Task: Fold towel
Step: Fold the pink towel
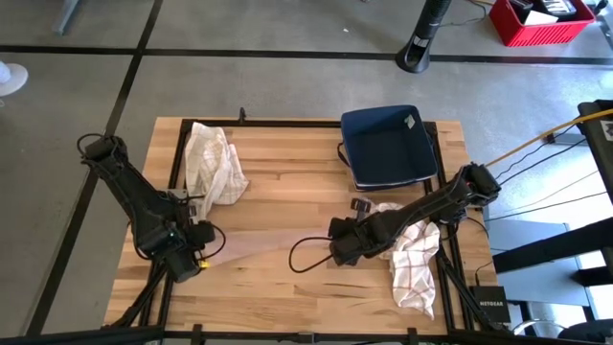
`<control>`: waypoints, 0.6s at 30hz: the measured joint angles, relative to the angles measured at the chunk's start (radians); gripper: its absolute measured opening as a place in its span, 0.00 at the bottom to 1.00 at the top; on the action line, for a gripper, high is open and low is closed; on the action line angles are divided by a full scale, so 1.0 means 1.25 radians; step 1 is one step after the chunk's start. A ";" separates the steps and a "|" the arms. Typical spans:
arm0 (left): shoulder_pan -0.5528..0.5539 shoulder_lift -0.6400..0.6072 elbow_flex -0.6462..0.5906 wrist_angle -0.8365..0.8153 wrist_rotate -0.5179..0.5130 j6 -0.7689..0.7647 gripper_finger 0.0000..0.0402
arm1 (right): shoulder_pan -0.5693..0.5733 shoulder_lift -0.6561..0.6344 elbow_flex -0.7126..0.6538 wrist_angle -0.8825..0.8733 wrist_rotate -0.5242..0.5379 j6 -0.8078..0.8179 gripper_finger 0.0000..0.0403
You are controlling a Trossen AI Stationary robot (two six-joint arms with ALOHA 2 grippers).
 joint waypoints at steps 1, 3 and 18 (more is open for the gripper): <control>-0.001 0.000 0.007 0.004 0.008 0.000 0.00 | 0.003 0.000 0.013 -0.009 -0.018 0.005 0.01; -0.009 0.000 0.026 0.008 0.017 0.002 0.00 | 0.012 0.000 0.042 -0.017 -0.044 0.006 0.01; -0.041 0.001 0.065 0.098 0.069 0.035 0.00 | 0.080 -0.001 0.063 0.033 -0.212 0.002 0.01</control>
